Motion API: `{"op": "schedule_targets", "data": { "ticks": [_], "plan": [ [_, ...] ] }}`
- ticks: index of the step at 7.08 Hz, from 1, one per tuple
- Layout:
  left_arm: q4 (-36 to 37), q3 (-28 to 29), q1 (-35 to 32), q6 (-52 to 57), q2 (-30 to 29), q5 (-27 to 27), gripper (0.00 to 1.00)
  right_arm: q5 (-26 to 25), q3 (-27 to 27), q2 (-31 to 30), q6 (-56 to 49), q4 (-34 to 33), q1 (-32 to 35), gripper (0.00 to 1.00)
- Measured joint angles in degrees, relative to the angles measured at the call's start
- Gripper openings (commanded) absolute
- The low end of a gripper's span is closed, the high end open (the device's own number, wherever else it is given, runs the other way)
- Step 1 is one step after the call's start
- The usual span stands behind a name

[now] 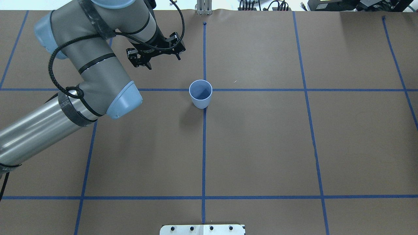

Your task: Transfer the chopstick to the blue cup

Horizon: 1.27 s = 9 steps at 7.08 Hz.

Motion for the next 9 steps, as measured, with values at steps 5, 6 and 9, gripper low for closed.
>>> {"op": "schedule_targets", "data": {
  "ticks": [5, 6, 9],
  "plan": [
    [1.15, -0.36, -0.15, 0.25, -0.16, 0.0, 0.98, -0.14, -2.17, -0.11, 2.02, 1.97, 1.63, 0.64],
    [1.17, -0.36, -0.15, 0.25, -0.14, 0.0, 0.98, -0.21, -2.28, -0.09, 2.08, 1.99, 1.66, 0.6],
    [1.44, -0.83, -0.15, 0.25, -0.08, 0.0, 0.98, -0.65, -4.15, -0.04, 3.06, 4.72, 1.69, 0.54]
  ]
}}
